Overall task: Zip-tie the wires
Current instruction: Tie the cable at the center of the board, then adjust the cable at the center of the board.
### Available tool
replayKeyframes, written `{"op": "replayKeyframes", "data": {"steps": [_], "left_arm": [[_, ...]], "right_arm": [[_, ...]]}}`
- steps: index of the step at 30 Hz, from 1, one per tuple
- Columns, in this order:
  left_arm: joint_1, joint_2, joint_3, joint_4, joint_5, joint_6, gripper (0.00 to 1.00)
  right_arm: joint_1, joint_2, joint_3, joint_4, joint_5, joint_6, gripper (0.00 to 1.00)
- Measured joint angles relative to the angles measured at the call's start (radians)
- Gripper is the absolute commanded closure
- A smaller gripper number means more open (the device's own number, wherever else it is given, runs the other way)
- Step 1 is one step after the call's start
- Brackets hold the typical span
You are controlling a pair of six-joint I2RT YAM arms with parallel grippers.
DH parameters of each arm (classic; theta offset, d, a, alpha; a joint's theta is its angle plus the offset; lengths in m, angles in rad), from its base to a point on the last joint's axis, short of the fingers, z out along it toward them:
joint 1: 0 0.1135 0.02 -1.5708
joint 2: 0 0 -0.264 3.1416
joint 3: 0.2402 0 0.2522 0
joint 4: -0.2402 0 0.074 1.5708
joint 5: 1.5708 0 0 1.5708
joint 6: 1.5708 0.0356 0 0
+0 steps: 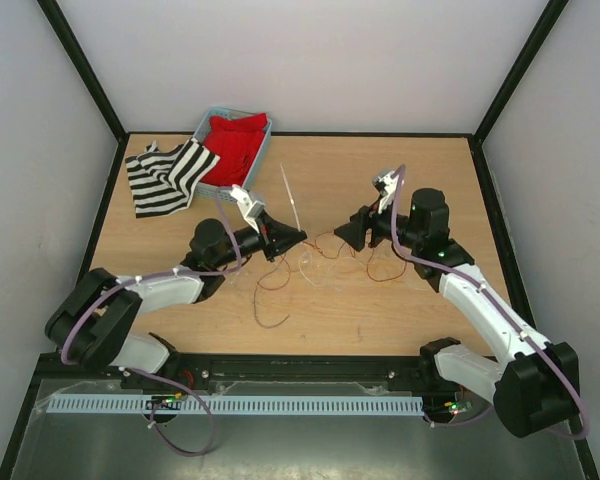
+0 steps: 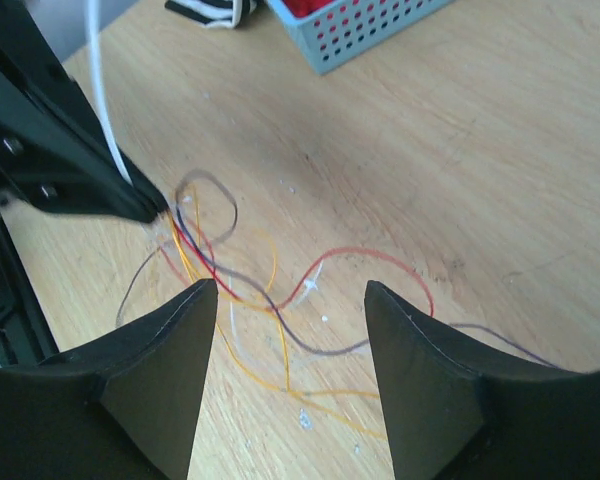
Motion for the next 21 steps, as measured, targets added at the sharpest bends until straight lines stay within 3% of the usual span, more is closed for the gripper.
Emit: {"op": "replayKeyframes", "data": {"steps": [7, 16, 21], "left_arm": [[0.013, -0.077, 0.050, -0.167, 0.019, -0.019, 1.00], [0.015, -0.103, 0.051, -0.340, 0.057, -0.029, 1.00], [0.015, -0.113, 0.055, -0.370, 0.071, -0.030, 1.00]], "right_arm": [[0.000, 0.004, -0.048, 0.079, -0.030, -0.080, 0.30], [0.000, 0.256, -0.011, 0.194, -0.129, -0.317, 0.35], [0.006, 0.285, -0.018, 0.182, -0.164, -0.455, 0.34]]}}
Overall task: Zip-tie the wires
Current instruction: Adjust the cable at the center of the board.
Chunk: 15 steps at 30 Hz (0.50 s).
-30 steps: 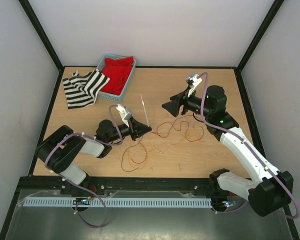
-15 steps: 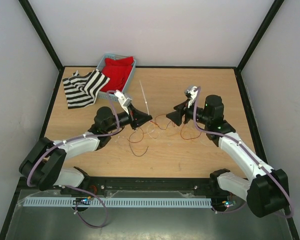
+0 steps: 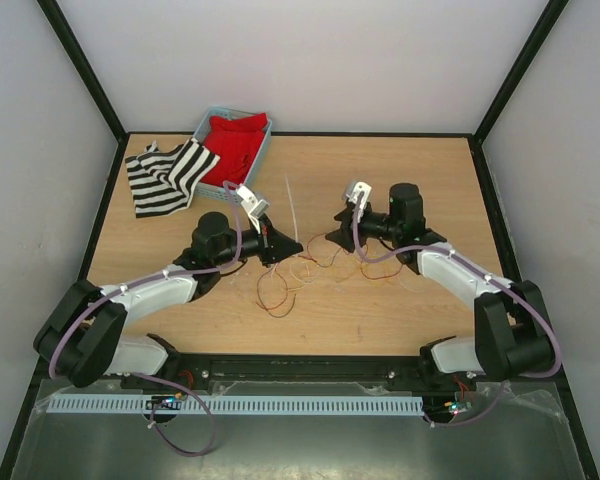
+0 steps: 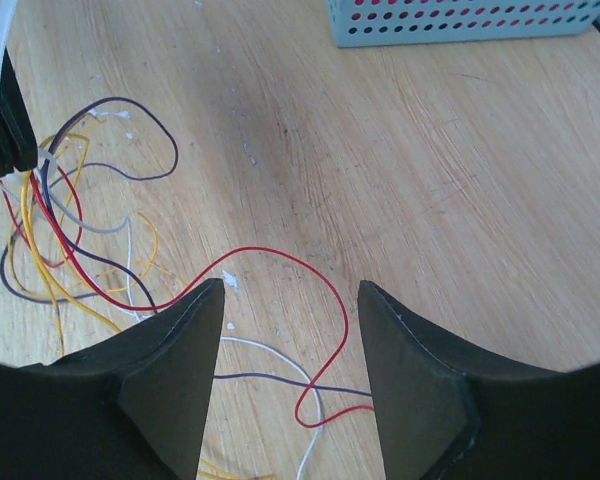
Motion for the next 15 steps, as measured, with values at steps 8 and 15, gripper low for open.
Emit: {"op": "replayKeyframes", "data": {"steps": [8, 15], "left_arm": [[0.004, -0.001, 0.006, -0.014, 0.020, -0.013, 1.00], [0.010, -0.021, 0.019, -0.028, 0.023, -0.018, 1.00]], "right_arm": [[0.125, 0.129, -0.005, -0.050, 0.016, -0.186, 0.34], [0.146, 0.127, -0.027, -0.094, 0.037, -0.248, 0.34]]}}
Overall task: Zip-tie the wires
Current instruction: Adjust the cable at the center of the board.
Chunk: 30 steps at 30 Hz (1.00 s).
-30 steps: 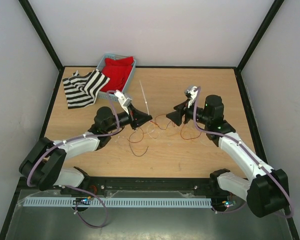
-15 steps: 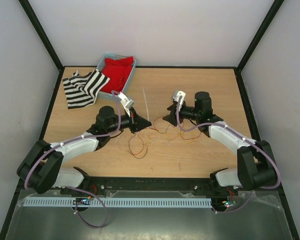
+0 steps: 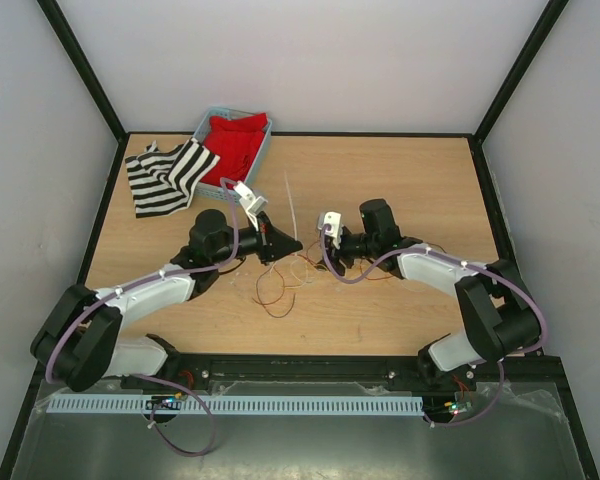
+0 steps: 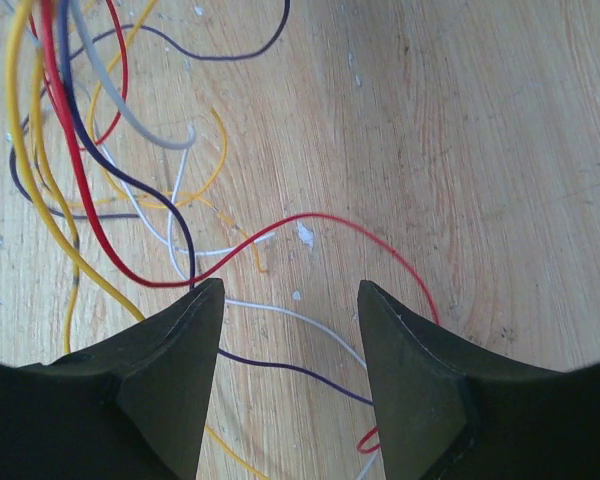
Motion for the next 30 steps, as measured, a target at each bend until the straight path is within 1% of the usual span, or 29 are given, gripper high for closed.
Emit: {"op": "replayKeyframes", "data": {"steps": [8, 13, 16, 20, 23, 27, 30], "left_arm": [[0.019, -0.034, 0.000, -0.037, -0.001, 0.000, 1.00], [0.024, -0.044, 0.000, -0.044, -0.002, 0.001, 1.00], [0.027, -0.044, 0.000, -0.048, -0.001, 0.002, 1.00], [0.029, -0.044, 0.000, -0.054, -0.001, 0.004, 1.00], [0.029, -0.044, 0.000, -0.060, -0.002, 0.008, 1.00], [0.031, -0.043, 0.000, -0.068, -0.003, 0.011, 1.00], [0.033, -0.042, 0.000, -0.069, -0.005, 0.013, 1.00]], "right_arm": [[0.008, -0.001, 0.017, -0.100, 0.085, -0.043, 0.35], [0.010, -0.001, 0.030, -0.137, 0.088, -0.068, 0.36], [0.013, -0.001, 0.030, -0.152, 0.093, -0.080, 0.38], [0.016, -0.007, 0.030, -0.154, 0.161, -0.080, 0.37], [0.016, -0.041, 0.030, -0.154, 0.193, -0.080, 0.37], [0.016, -0.100, 0.032, -0.154, 0.200, -0.082, 0.37], [0.016, -0.088, 0.050, -0.168, 0.177, -0.088, 0.38]]}}
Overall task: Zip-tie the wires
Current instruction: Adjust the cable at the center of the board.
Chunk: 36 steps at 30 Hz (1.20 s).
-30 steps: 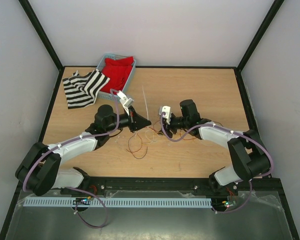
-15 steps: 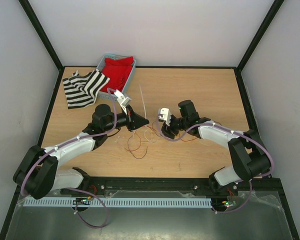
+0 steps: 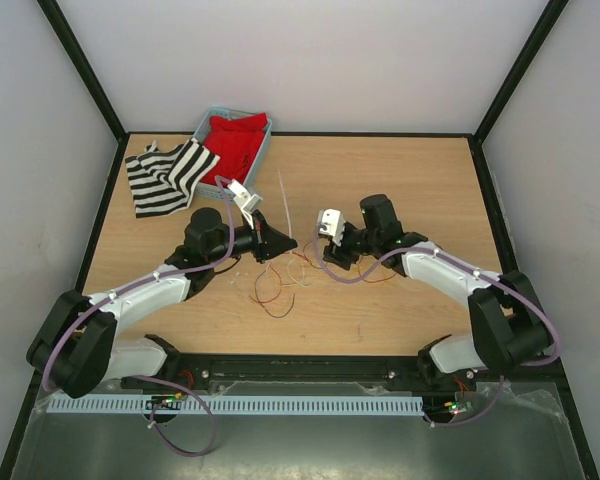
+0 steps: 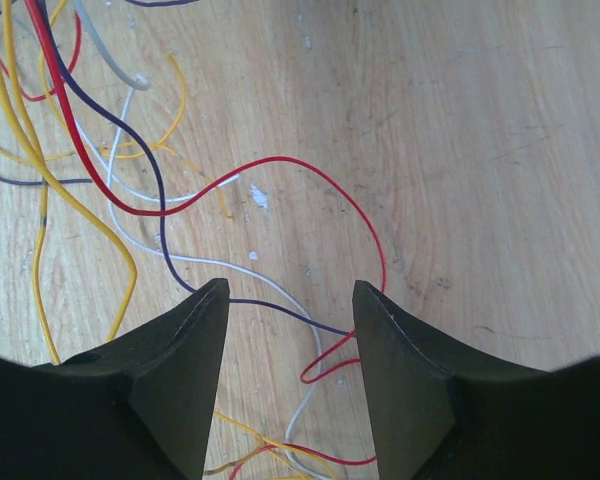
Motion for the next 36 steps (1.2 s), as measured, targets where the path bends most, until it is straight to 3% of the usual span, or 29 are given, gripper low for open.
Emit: {"op": "replayKeyframes", "data": {"steps": [14, 20, 24, 30, 36], "left_arm": [[0.005, 0.001, 0.000, -0.005, -0.003, 0.007, 1.00], [0.006, 0.001, 0.000, -0.005, -0.003, 0.007, 1.00], [0.006, 0.002, 0.000, -0.006, -0.004, 0.006, 1.00], [0.010, 0.002, 0.000, -0.007, -0.019, -0.002, 1.00], [0.043, -0.020, 0.000, -0.056, -0.052, -0.014, 1.00]], "right_arm": [[0.021, 0.101, 0.034, -0.113, -0.154, -0.052, 0.40], [0.040, 0.135, 0.063, -0.125, -0.173, -0.056, 0.47], [0.055, 0.166, 0.084, -0.124, -0.177, -0.054, 0.62], [0.061, 0.179, 0.098, -0.128, -0.180, -0.048, 1.00], [0.047, 0.125, 0.099, -0.145, -0.160, -0.031, 1.00]]}}
